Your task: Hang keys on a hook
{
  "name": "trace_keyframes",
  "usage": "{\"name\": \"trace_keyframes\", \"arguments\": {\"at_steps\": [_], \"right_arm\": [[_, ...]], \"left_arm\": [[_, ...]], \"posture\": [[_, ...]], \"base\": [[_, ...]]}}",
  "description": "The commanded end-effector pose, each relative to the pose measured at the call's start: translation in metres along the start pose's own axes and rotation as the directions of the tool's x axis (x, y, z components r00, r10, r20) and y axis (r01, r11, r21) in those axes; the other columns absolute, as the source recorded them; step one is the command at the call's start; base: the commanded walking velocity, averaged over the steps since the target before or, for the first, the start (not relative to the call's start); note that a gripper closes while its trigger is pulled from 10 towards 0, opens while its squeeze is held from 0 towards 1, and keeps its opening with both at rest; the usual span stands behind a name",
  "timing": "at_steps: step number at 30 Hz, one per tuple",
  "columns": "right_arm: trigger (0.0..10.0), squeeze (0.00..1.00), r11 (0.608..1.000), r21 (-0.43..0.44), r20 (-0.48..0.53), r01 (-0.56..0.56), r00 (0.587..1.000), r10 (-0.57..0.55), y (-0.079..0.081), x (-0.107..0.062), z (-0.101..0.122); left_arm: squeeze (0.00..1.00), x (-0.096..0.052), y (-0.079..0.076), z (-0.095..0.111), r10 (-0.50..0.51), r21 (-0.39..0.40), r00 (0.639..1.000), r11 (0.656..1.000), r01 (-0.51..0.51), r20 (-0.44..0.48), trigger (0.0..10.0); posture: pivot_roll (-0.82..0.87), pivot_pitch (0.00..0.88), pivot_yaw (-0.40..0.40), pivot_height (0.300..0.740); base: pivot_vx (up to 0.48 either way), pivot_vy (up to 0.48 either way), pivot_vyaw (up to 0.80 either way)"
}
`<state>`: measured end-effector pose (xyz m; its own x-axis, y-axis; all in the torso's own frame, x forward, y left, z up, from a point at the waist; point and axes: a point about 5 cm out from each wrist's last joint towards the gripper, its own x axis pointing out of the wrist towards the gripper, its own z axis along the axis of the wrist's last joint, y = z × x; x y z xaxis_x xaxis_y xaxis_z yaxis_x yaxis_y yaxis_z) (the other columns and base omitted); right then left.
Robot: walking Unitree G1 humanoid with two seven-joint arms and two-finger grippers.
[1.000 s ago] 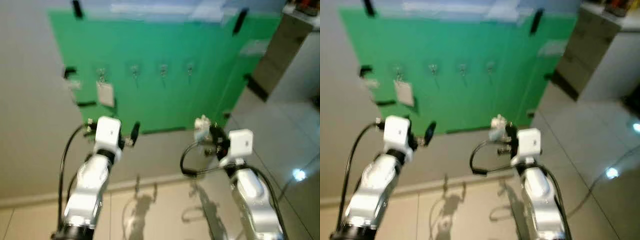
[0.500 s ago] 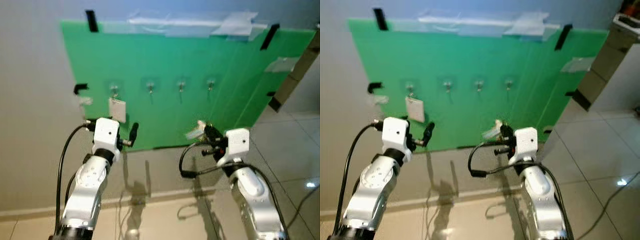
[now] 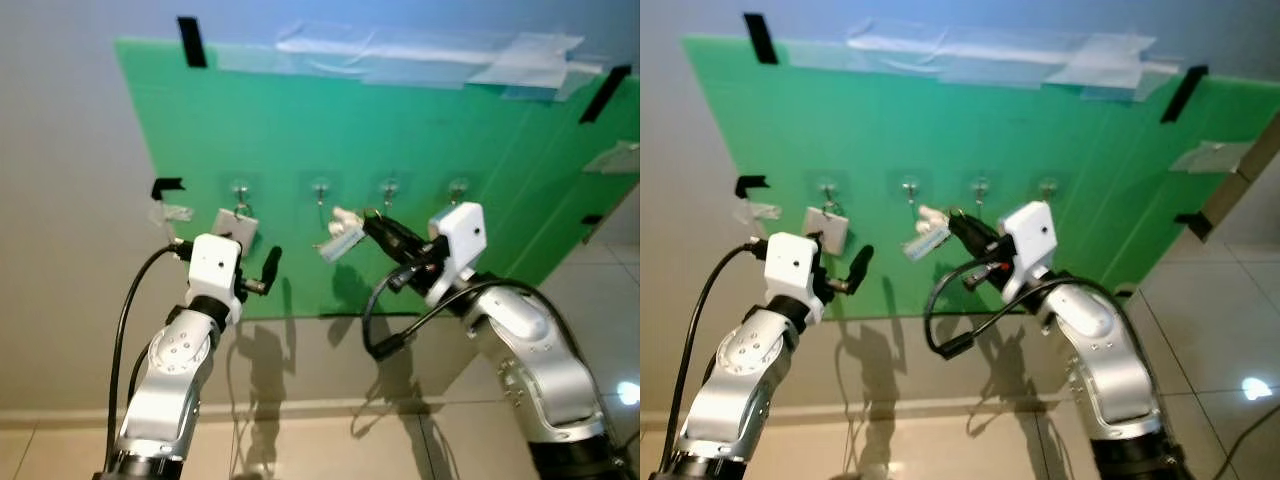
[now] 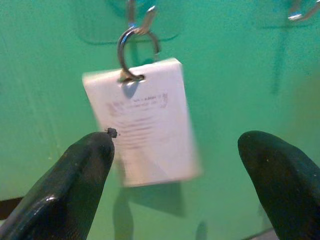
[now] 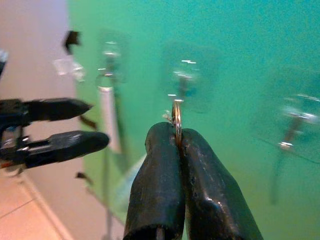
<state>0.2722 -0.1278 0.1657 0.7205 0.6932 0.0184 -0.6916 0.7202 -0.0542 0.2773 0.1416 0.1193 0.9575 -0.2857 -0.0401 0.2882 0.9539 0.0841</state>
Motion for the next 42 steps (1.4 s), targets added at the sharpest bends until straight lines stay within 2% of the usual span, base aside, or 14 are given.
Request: {"name": "trace_keyframes", "arguments": {"at_steps": [1,5,10,12,17,21,24,29,30,31,35,42], "right_arm": [[0.0,0.0,0.999,-0.012,0.028,-0.03,0.999,0.03,0.001,0.0,0.01],[0.0,0.0,0.996,-0.008,0.01,-0.093,0.996,0.093,0.0,0.0,0.018],[0.0,0.0,0.992,-0.001,0.02,-0.127,0.992,0.127,-0.001,0.01,0.023],[0.0,0.0,0.989,-0.002,0.016,-0.151,0.988,0.151,0.0,0.017,0.022],[0.0,0.0,0.985,0.032,-0.009,-0.169,0.985,0.17,-0.006,0.032,0.012],[0.0,0.0,0.981,0.124,0.0,-0.15,0.989,0.151,-0.012,0.042,0.003],[0.0,0.0,0.979,0.149,0.002,-0.137,0.99,0.138,-0.014,0.049,-0.002],[0.0,0.0,0.978,0.152,0.028,-0.141,0.99,0.139,-0.014,0.058,0.002],[0.0,0.0,0.978,0.153,0.04,-0.144,0.989,0.14,-0.014,0.06,0.004],[0.0,0.0,0.976,0.155,0.063,-0.153,0.987,0.145,-0.015,0.062,0.009],[0.0,0.0,0.975,0.16,0.089,-0.156,0.986,0.143,-0.018,0.065,0.014],[0.0,0.0,0.977,0.162,0.094,-0.136,0.988,0.122,-0.027,0.069,0.015]], "left_arm": [[0.0,0.0,-0.002,0.007,-0.016,0.004,1.0,1.0,0.016,0.019,10.0],[0.0,-0.004,-0.007,0.007,-0.028,-0.01,1.0,1.0,0.028,0.01,10.0],[0.0,-0.008,-0.017,0.002,-0.06,-0.032,0.998,0.998,0.06,-0.017,10.0],[0.0,-0.012,-0.024,-0.004,-0.1,-0.015,0.993,0.995,0.1,-0.061,10.0],[0.0,-0.022,-0.024,-0.021,-0.105,-0.003,0.985,0.994,0.106,-0.134,10.0],[0.0,-0.029,-0.035,-0.027,-0.189,0.141,0.979,0.97,0.197,-0.072,10.0],[0.0,-0.027,-0.038,-0.026,-0.204,0.104,0.977,0.972,0.209,-0.055,10.0],[0.0,-0.023,-0.036,-0.015,-0.227,0.101,0.974,0.968,0.228,-0.021,10.0],[0.0,-0.023,-0.037,-0.013,-0.245,0.091,0.97,0.966,0.244,-0.002,10.0],[0.0,-0.025,-0.042,-0.011,-0.306,0.077,0.951,0.95,0.303,0.037,10.0],[0.0,-0.024,-0.047,-0.012,-0.341,0.071,0.937,0.939,0.336,0.073,10.0],[0.0,-0.022,-0.05,-0.012,-0.379,0.069,0.922,0.925,0.374,0.082,10.0]], "posture": [[0.07,0.0,-0.066,0.74],[0.08,0.0,-0.08,0.74],[0.08,0.0,-0.09,0.74],[0.09,0.004,-0.098,0.74],[0.12,0.017,-0.11,0.74],[0.15,0.017,-0.121,0.74],[0.18,0.015,-0.127,0.74],[0.2,0.015,-0.128,0.74],[0.2,0.015,-0.128,0.74],[0.19,0.015,-0.128,0.74],[0.19,0.017,-0.128,0.74],[0.17,0.017,-0.123,0.74]], "base": [[0.0,0.0,0.0],[0.0,0.0,0.0],[0.0,0.0,0.0],[0.0,0.0,0.0],[0.0,0.0,0.0],[0.0,0.0,0.0],[0.0,0.0,0.0],[0.0,0.0,0.0],[0.0,0.0,0.0],[0.0,0.0,0.0],[0.0,0.0,0.0],[0.0,0.0,0.0]]}}
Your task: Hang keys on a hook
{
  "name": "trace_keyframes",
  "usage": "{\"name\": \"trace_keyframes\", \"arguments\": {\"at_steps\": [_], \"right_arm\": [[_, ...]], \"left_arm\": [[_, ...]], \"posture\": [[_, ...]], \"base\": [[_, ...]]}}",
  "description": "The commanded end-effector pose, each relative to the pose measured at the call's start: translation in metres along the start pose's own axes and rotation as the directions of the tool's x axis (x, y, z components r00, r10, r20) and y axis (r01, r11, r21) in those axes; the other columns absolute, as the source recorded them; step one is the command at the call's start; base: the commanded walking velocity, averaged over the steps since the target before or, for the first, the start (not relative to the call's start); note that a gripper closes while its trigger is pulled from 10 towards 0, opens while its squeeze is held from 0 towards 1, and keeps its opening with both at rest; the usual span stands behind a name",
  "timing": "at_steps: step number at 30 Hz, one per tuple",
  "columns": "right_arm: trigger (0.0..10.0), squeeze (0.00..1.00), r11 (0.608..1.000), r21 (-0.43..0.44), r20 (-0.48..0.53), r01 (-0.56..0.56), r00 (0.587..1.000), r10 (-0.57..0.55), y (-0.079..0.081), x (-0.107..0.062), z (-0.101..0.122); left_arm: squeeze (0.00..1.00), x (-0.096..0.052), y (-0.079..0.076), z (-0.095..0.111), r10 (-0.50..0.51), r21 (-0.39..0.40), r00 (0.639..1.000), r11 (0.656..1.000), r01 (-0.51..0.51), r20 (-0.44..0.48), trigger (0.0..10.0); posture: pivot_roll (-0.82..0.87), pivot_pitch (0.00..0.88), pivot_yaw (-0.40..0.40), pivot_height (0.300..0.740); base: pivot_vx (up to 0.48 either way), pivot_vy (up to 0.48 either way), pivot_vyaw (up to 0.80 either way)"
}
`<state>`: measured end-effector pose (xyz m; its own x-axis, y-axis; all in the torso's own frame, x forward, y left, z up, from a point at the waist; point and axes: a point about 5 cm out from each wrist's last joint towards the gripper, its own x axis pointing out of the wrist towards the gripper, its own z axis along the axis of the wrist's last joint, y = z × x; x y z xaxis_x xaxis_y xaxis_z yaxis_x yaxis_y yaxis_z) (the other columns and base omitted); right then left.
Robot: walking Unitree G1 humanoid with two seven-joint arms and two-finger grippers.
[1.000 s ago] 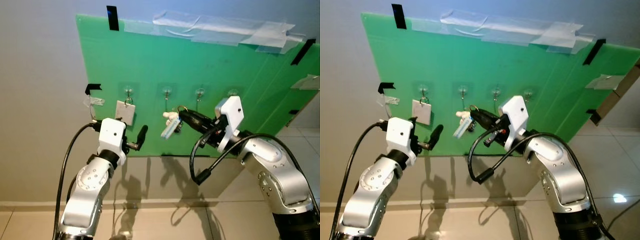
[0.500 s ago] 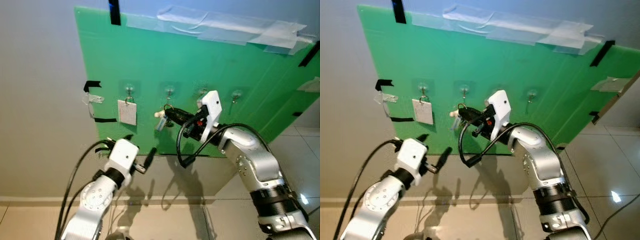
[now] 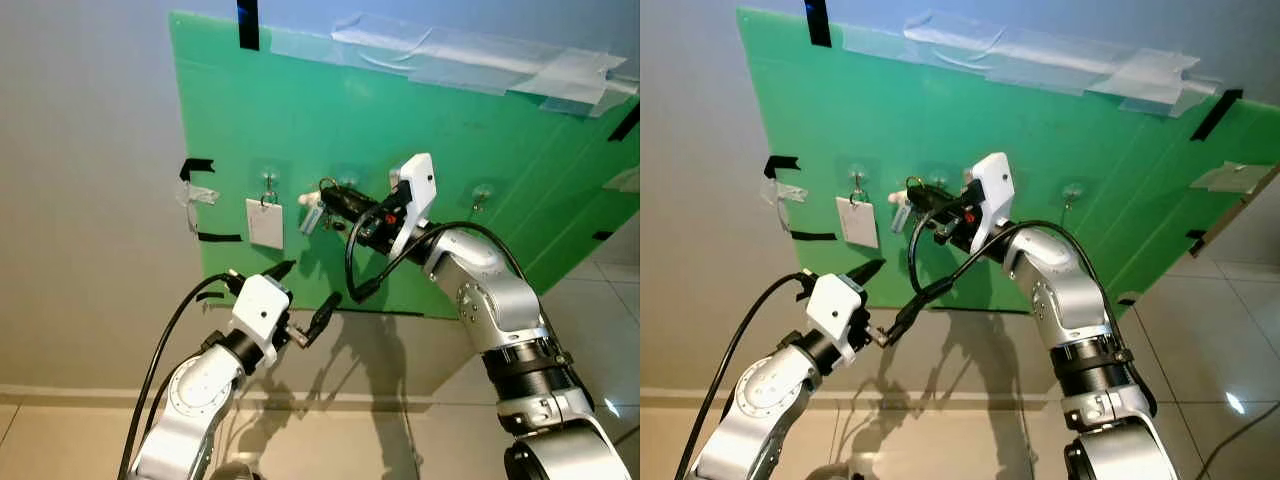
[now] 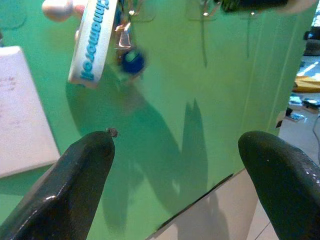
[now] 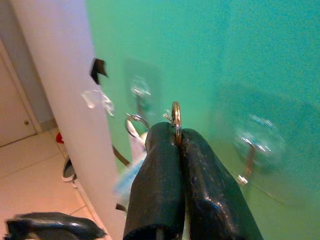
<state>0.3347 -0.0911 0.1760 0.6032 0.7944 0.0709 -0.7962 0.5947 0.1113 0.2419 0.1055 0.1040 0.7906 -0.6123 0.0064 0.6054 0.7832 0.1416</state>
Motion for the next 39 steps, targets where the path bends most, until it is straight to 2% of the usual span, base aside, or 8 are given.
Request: {"name": "trace_keyframes", "arguments": {"at_steps": [1,5,11,16,20,27,32,39], "right_arm": [[0.0,0.0,0.999,0.016,0.042,0.031,0.999,-0.031,-0.01,-0.003,0.008],[0.0,0.0,0.992,0.102,0.059,0.068,0.995,-0.074,-0.019,-0.005,0.004],[0.0,0.0,0.981,0.176,0.092,0.076,0.991,-0.094,-0.02,-0.012,0.002],[0.0,0.0,0.965,0.257,0.103,0.052,0.991,-0.081,-0.019,-0.01,-0.002],[0.0,0.0,0.967,0.253,0.102,0.014,0.994,-0.041,-0.01,-0.01,-0.003],[0.0,0.0,0.983,0.18,0.066,-0.031,0.998,0.02,0.007,-0.012,-0.009],[0.0,0.0,0.983,0.181,0.06,-0.006,0.998,-0.004,0.006,-0.014,-0.012],[0.0,0.0,0.963,0.266,0.096,0.051,0.992,-0.079,-0.003,-0.015,-0.012]], "left_arm": [[0.0,0.003,-0.004,0.001,-0.027,-0.012,1.0,1.0,0.027,0.012,10.0],[0.0,0.003,-0.005,0.002,-0.033,-0.015,0.999,0.999,0.033,0.019,10.0],[0.0,0.002,-0.004,0.002,-0.015,-0.021,1.0,1.0,0.015,0.018,10.0],[0.0,0.002,-0.003,0.002,-0.014,-0.022,1.0,1.0,0.014,0.016,10.0],[0.0,0.002,-0.002,0.001,-0.011,-0.023,1.0,1.0,0.011,0.012,10.0],[0.0,0.002,-0.001,-0.002,-0.003,-0.028,1.0,1.0,0.004,0.008,10.0],[0.0,0.004,0.0,-0.004,-0.005,-0.033,1.0,0.999,0.005,0.005,10.0],[0.0,0.005,0.0,-0.006,-0.012,-0.036,1.0,0.999,0.012,0.003,10.0]], "posture": [[0.17,0.017,-0.123,0.74],[0.18,0.017,-0.121,0.74],[0.18,0.018,-0.117,0.74],[0.18,0.02,-0.115,0.74],[0.18,0.019,-0.117,0.74],[0.18,0.011,-0.116,0.74],[0.17,0.0,-0.11,0.74],[0.18,0.0,-0.105,0.74]], "base": [[0.0,0.0,0.0],[0.0,0.0,0.0],[0.0,0.0,0.0],[0.0,0.0,0.0],[0.0,0.0,0.0],[0.0,0.0,0.0],[0.0,0.0,0.0],[0.0,0.0,0.0]]}}
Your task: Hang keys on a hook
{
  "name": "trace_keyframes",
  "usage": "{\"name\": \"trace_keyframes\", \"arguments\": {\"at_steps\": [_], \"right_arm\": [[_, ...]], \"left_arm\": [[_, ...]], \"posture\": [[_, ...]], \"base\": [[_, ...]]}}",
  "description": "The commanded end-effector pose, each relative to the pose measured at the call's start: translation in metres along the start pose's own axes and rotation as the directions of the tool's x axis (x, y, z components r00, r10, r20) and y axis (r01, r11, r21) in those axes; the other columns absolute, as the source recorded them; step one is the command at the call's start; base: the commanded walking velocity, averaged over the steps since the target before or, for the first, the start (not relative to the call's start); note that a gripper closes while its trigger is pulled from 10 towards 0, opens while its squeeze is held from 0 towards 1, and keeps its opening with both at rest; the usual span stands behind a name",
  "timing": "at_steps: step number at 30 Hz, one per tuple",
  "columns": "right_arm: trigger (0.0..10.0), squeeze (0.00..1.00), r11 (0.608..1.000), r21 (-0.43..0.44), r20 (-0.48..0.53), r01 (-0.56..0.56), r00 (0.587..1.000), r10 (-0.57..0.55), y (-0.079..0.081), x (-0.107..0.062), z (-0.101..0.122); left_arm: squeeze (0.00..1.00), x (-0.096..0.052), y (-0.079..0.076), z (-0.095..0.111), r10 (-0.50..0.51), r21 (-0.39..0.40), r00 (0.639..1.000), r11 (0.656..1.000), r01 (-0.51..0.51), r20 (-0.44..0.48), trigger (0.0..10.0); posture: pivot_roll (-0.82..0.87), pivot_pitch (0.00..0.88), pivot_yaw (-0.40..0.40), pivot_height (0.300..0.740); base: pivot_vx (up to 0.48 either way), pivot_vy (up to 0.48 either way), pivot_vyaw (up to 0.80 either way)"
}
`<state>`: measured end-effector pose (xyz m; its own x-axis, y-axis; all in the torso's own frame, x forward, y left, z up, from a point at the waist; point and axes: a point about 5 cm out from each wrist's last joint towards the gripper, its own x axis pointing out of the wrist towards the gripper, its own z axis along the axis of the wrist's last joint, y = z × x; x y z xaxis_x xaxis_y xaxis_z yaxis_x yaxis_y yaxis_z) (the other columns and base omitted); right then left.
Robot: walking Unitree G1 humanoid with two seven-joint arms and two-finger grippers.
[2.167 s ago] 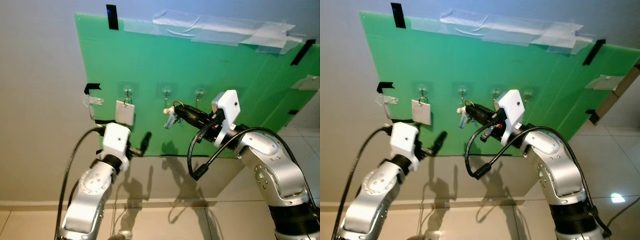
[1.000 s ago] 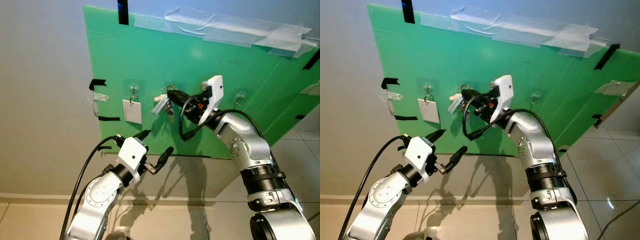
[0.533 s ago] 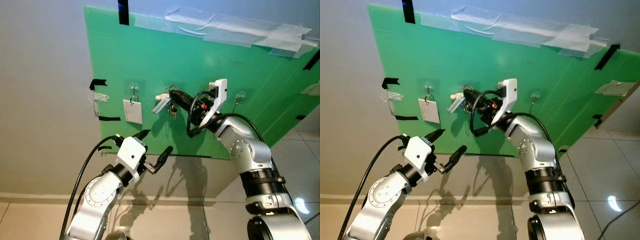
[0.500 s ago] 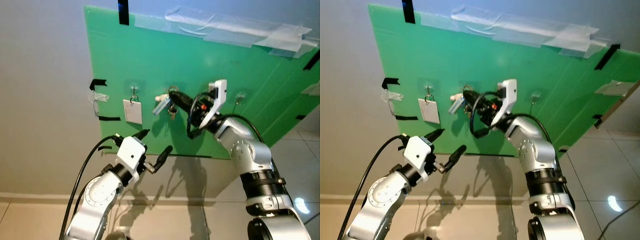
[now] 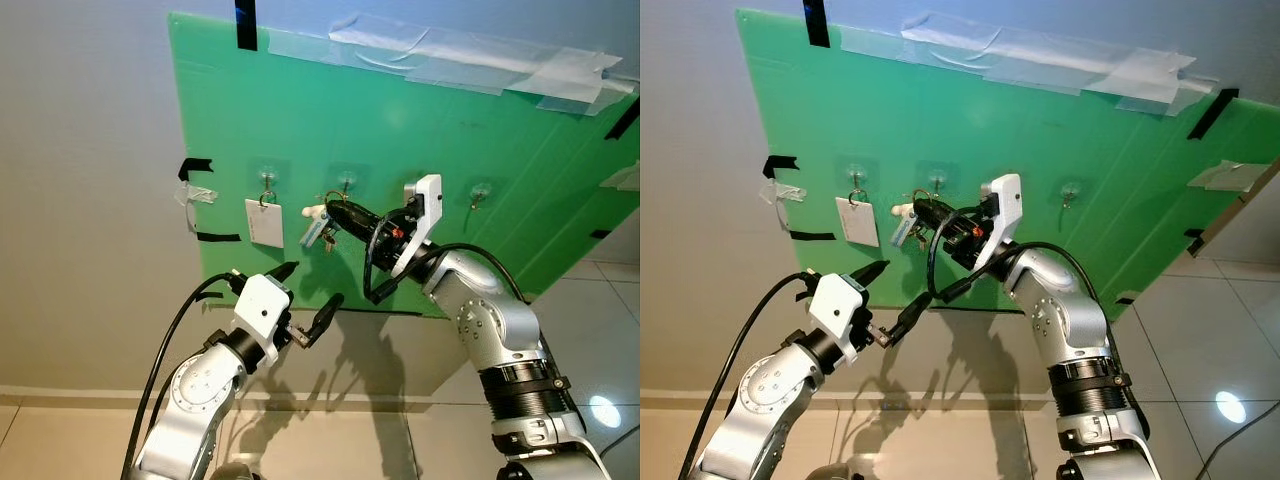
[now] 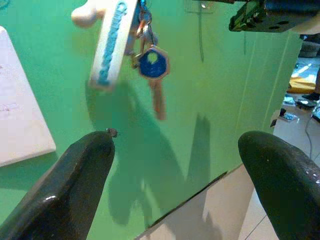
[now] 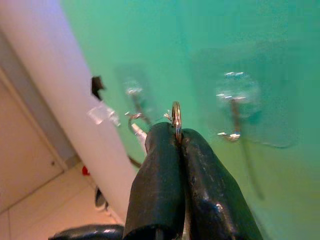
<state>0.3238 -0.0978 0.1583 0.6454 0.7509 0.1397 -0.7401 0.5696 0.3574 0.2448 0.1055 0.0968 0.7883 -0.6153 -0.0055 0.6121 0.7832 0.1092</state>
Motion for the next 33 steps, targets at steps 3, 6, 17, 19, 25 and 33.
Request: {"name": "trace_keyframes", "arguments": {"at_steps": [3,6,17,19,25,33], "right_arm": [[0.0,0.0,0.997,0.069,0.047,0.044,0.998,-0.047,-0.01,-0.002,0.006],[0.0,0.0,0.994,0.095,0.058,0.053,0.997,-0.058,-0.012,-0.002,0.006],[0.0,0.0,0.953,0.303,0.071,0.011,0.997,-0.034,-0.015,-0.005,-0.001],[0.0,0.0,0.957,0.291,0.055,-0.002,0.998,-0.014,-0.012,-0.005,-0.004],[0.0,0.0,0.985,0.167,-0.029,-0.041,0.999,0.046,0.002,-0.003,-0.013],[0.0,0.0,0.992,0.119,-0.048,-0.035,0.998,0.041,0.001,-0.004,-0.013]], "left_arm": [[0.0,0.003,-0.001,0.002,-0.009,-0.002,1.0,1.0,0.009,0.014,10.0],[0.0,0.003,0.0,0.003,-0.01,0.0,1.0,1.0,0.01,0.015,10.0],[0.0,0.002,0.001,0.004,-0.003,-0.001,1.0,1.0,0.003,0.015,10.0],[0.0,0.002,0.002,0.004,-0.001,-0.002,1.0,1.0,0.001,0.015,10.0],[0.0,0.001,0.003,0.002,0.003,-0.002,1.0,1.0,-0.003,0.012,10.0],[0.0,0.002,0.003,0.001,0.004,-0.006,1.0,1.0,-0.004,0.014,10.0]], "posture": [[0.18,0.0,-0.104,0.74],[0.18,0.0,-0.102,0.74],[0.18,0.0,-0.102,0.74],[0.18,0.0,-0.102,0.74],[0.18,0.0,-0.1,0.74],[0.17,0.0,-0.102,0.74]], "base": [[0.0,0.0,0.0],[0.0,0.0,0.0],[0.0,0.0,0.0],[0.0,0.0,0.0],[0.0,0.0,0.0],[0.0,0.0,0.0]]}}
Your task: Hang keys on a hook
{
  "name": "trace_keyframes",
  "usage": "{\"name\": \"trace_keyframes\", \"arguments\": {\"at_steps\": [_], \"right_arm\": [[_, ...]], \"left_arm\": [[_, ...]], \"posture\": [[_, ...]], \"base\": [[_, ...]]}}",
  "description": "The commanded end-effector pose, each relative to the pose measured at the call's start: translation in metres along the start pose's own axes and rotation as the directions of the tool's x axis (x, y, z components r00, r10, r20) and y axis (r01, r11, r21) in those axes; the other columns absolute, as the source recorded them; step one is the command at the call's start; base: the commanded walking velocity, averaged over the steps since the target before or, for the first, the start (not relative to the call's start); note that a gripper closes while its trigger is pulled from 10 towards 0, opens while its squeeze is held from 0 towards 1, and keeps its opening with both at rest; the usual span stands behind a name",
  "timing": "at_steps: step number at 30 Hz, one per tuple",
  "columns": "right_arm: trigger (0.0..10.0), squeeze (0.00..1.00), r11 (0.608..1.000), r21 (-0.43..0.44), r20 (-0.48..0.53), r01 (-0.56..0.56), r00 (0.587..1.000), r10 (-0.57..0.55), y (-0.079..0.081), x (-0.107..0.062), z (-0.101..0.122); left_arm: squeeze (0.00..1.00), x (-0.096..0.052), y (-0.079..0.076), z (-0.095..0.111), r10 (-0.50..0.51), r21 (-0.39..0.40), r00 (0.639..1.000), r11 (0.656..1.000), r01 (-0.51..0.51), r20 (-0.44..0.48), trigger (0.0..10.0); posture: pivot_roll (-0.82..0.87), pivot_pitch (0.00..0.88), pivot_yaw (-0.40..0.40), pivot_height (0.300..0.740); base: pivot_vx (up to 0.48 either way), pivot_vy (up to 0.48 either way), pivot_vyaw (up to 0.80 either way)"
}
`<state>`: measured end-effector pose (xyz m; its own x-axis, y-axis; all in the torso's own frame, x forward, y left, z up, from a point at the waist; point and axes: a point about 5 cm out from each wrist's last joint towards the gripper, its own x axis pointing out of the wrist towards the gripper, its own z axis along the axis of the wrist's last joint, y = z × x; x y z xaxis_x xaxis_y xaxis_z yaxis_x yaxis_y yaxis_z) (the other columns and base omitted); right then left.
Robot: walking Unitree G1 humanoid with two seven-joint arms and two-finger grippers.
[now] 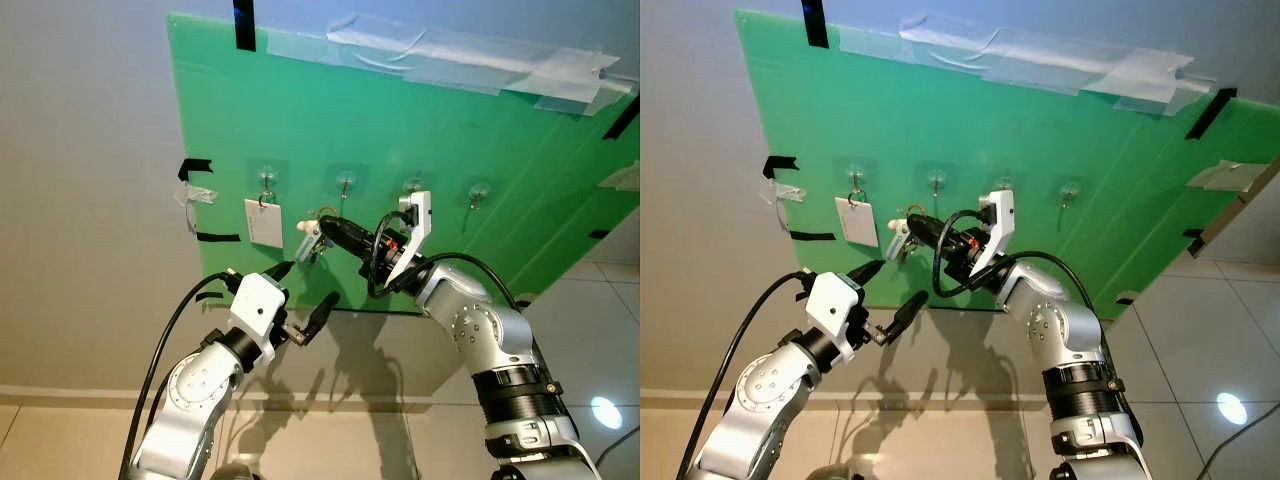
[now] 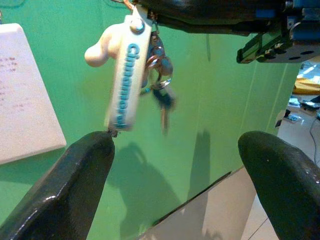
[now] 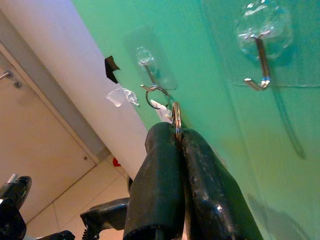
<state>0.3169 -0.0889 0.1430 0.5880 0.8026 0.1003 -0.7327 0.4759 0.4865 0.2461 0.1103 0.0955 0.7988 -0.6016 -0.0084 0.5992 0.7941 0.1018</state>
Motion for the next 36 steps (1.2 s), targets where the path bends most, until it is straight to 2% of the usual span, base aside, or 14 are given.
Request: {"name": "trace_keyframes", "arguments": {"at_steps": [1,2,3,5,8,13,19,25,27,29,30,36], "right_arm": [[0.0,0.0,0.998,-0.052,0.035,0.024,0.999,-0.023,-0.004,-0.004,0.009],[0.0,0.0,0.998,-0.052,0.035,0.024,0.999,-0.023,-0.004,-0.004,0.009],[0.0,0.0,0.995,-0.089,0.055,0.042,0.998,-0.037,-0.006,-0.004,0.013],[0.0,0.0,0.995,-0.089,0.055,0.042,0.998,-0.037,-0.006,-0.004,0.013],[0.0,0.0,0.982,-0.164,0.071,0.099,0.994,-0.088,-0.014,-0.003,0.02],[0.0,0.0,0.981,-0.159,0.087,0.114,0.991,-0.101,-0.017,-0.002,0.024],[0.0,0.0,0.993,-0.027,0.131,0.119,0.985,-0.115,-0.024,0.0,0.024],[0.0,0.0,0.995,0.049,0.132,0.083,0.987,-0.089,-0.025,0.003,0.021],[0.0,0.0,0.991,0.123,0.108,0.054,0.992,-0.067,-0.026,0.003,0.017],[0.0,0.0,0.987,0.154,0.105,0.048,0.992,-0.064,-0.027,0.002,0.015],[0.0,0.0,0.975,0.213,0.126,0.059,0.988,-0.087,-0.032,0.0,0.016],[0.0,0.0,0.961,0.269,0.136,0.06,0.986,-0.1,-0.035,-0.003,0.014]], "left_arm": [[0.0,0.004,-0.002,0.003,-0.013,0.002,1.0,1.0,0.013,0.02,10.0],[0.0,0.004,-0.002,0.003,-0.013,0.002,1.0,1.0,0.013,0.02,10.0],[0.0,0.004,-0.002,0.004,-0.013,0.003,1.0,1.0,0.013,0.022,10.0],[0.0,0.004,-0.002,0.004,-0.013,0.003,1.0,1.0,0.013,0.022,10.0],[0.0,0.005,-0.002,0.005,-0.011,0.0,1.0,1.0,0.011,0.023,10.0],[0.0,0.007,-0.003,0.008,-0.024,0.01,0.999,1.0,0.024,0.034,10.0],[0.0,0.009,-0.004,0.013,-0.031,0.022,0.998,0.999,0.03,0.052,10.0],[0.0,0.009,-0.004,0.013,-0.03,0.022,0.998,0.999,0.028,0.052,10.0],[0.0,0.009,-0.003,0.013,-0.028,0.021,0.998,0.999,0.027,0.05,10.0],[0.0,0.009,-0.003,0.012,-0.027,0.021,0.998,0.999,0.026,0.049,10.0],[0.0,0.009,-0.002,0.011,-0.024,0.018,0.999,1.0,0.023,0.047,10.0],[0.0,0.009,-0.002,0.01,-0.02,0.014,0.999,1.0,0.019,0.044,10.0]], "posture": [[0.18,0.0,-0.102,0.74],[0.18,0.0,-0.102,0.74],[0.18,0.001,-0.102,0.74],[0.18,0.001,-0.102,0.74],[0.18,0.003,-0.102,0.74],[0.18,0.003,-0.1,0.74],[0.18,0.004,-0.099,0.74],[0.18,0.005,-0.099,0.74],[0.18,0.005,-0.1,0.74],[0.18,0.005,-0.102,0.74],[0.18,0.006,-0.103,0.74],[0.18,0.006,-0.103,0.74]], "base": [[0.0,0.0,0.0],[0.0,0.0,0.0],[0.0,0.0,0.0],[0.0,0.0,0.0],[0.0,0.0,0.0],[0.0,0.0,0.0],[0.0,0.0,0.0],[0.0,0.0,0.0],[0.0,0.0,0.0],[0.0,0.0,0.0],[0.0,0.0,0.0],[0.0,0.0,0.0]]}}
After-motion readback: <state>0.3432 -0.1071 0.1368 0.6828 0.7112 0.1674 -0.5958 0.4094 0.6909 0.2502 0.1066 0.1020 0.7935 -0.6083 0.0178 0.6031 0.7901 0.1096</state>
